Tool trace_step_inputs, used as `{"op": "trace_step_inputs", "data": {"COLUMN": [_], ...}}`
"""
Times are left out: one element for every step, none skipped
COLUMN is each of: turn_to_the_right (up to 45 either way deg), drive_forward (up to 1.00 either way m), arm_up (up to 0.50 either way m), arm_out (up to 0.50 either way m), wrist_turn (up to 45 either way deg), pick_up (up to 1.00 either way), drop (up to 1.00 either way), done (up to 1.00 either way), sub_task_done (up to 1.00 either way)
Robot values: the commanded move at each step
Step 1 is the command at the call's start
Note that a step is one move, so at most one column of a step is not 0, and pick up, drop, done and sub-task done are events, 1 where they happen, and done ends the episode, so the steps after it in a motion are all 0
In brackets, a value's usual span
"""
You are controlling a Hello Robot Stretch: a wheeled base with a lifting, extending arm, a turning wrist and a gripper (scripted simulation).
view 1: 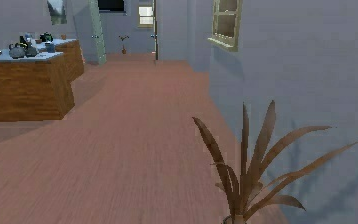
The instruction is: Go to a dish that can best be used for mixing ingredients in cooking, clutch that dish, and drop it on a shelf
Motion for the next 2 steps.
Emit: {"op": "trace_step_inputs", "data": {"turn_to_the_right": [-9.0, 0.0], "drive_forward": [0.0, 0.0], "arm_up": [0.0, 0.0], "arm_out": [0.0, 0.28], "wrist_turn": [0.0, 0.0], "pick_up": [0.0, 0.0], "drop": [0.0, 0.0], "done": [0.0, 0.0], "sub_task_done": [0.0, 0.0]}}
